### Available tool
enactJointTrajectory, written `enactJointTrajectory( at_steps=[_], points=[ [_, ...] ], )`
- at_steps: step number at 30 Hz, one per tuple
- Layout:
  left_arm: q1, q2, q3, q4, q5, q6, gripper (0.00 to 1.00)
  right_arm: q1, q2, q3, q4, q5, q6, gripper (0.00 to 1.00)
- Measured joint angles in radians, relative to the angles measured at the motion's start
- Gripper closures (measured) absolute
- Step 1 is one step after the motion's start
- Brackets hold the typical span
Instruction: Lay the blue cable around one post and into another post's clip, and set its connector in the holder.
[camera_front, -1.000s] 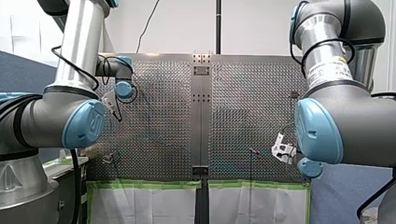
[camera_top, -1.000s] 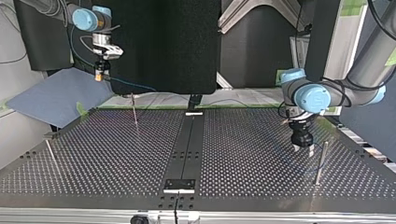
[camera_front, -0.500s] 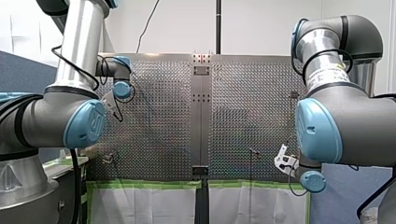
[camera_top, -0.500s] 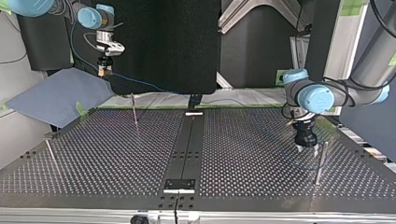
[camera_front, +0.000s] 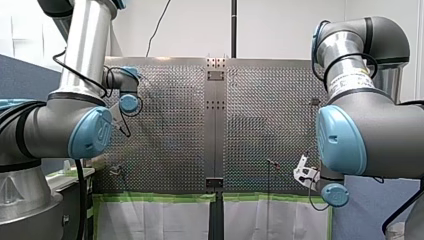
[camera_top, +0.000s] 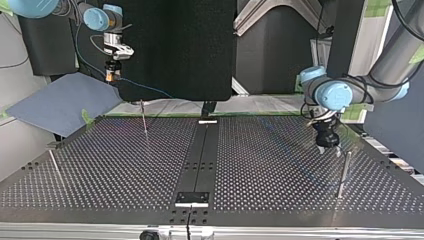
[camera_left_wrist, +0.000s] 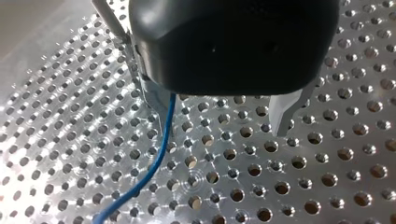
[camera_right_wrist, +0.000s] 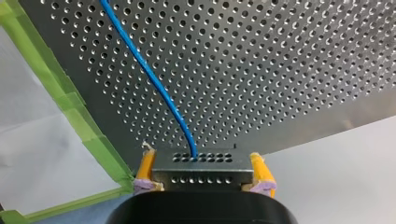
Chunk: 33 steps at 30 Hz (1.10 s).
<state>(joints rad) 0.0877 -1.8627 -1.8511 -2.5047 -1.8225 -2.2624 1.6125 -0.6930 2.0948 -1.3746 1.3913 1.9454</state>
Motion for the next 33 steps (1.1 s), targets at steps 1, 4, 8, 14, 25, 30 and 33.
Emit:
enactJointTrajectory(
  at_steps=[1, 4, 8, 14, 25, 30, 33],
  points=[
    [-0.001, -0.001, -0.001, 0.003, -0.002, 0.004, 0.00, 0.000, 0.000, 0.000, 0.000, -0.001, 0.000, 1.00],
    [-0.004, -0.013, -0.003, 0.007, -0.002, 0.013, 0.00, 0.000, 0.000, 0.000, 0.000, -0.003, 0.000, 1.00],
    [-0.010, -0.039, -0.002, 0.008, 0.007, 0.015, 0.00, 0.002, 0.000, 0.000, 0.000, -0.004, 0.000, 1.00],
    [-0.008, -0.047, -0.003, 0.027, 0.048, -0.018, 0.00, 0.003, 0.000, 0.000, 0.000, -0.004, -0.001, 1.00],
    [0.007, -0.048, -0.003, 0.135, 0.100, -0.133, 0.00, 0.005, 0.000, 0.000, 0.000, -0.004, -0.007, 1.00],
    [0.015, -0.047, -0.008, 0.152, 0.107, -0.191, 0.00, 0.006, 0.000, 0.000, 0.000, -0.004, -0.008, 1.00],
    [0.017, -0.047, -0.019, 0.163, 0.109, -0.226, 0.00, 0.007, 0.000, 0.000, 0.000, -0.004, -0.008, 1.00]
  ],
)
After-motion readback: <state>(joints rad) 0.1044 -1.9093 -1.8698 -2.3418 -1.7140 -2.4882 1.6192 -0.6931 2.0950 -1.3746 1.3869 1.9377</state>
